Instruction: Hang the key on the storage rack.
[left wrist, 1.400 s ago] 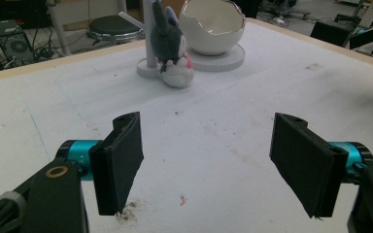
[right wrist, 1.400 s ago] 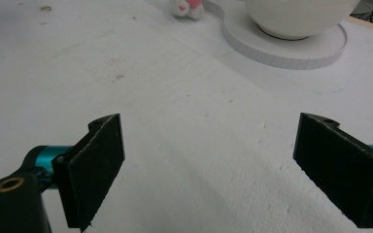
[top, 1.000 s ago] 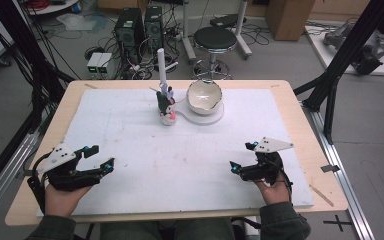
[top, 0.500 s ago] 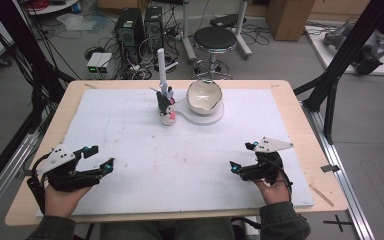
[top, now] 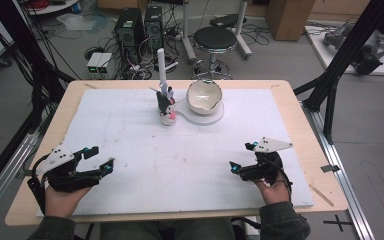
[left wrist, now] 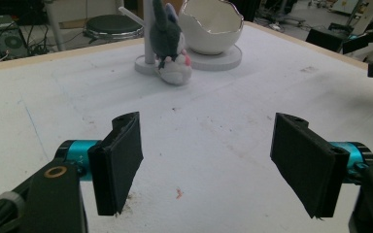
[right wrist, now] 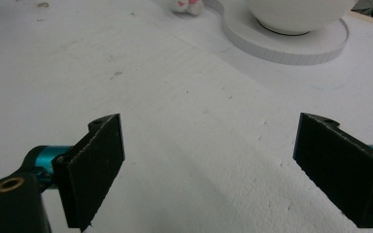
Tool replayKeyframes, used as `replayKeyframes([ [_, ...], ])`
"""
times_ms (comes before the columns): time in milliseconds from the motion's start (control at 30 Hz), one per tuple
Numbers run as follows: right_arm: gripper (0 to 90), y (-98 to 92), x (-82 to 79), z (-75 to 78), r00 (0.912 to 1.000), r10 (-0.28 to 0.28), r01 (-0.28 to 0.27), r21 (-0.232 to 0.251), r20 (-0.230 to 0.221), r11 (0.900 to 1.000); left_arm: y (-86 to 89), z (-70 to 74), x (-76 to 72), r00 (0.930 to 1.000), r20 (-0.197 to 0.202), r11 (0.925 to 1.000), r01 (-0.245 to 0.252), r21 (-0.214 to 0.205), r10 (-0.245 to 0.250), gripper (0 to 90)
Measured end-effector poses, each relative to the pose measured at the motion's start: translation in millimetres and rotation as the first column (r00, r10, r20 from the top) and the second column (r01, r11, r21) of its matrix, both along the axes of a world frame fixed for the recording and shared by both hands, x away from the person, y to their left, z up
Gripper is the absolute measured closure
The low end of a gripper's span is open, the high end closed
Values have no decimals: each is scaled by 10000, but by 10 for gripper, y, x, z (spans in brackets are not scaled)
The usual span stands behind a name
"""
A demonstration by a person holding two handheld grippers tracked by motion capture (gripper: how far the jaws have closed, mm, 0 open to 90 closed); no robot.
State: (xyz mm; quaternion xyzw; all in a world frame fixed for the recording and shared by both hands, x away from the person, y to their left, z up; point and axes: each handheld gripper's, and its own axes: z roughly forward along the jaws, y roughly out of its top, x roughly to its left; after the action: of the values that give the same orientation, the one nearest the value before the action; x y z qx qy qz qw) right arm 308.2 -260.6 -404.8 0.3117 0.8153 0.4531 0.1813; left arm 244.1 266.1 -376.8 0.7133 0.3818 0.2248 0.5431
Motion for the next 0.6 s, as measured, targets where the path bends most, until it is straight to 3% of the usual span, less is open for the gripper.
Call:
replayKeyframes([
  [200, 102, 4, -1, -3, 10000, -10, 10, -16, -20, 10000, -19, -62, -8, 9999, -166, 9999, 32, -169, -35, 271],
  [600, 102, 5, -4, -10, 10000, 28, -28, -4, -46, 10000, -38, -99, 10, 9994, -333, 9999, 111, -71, -113, 267],
])
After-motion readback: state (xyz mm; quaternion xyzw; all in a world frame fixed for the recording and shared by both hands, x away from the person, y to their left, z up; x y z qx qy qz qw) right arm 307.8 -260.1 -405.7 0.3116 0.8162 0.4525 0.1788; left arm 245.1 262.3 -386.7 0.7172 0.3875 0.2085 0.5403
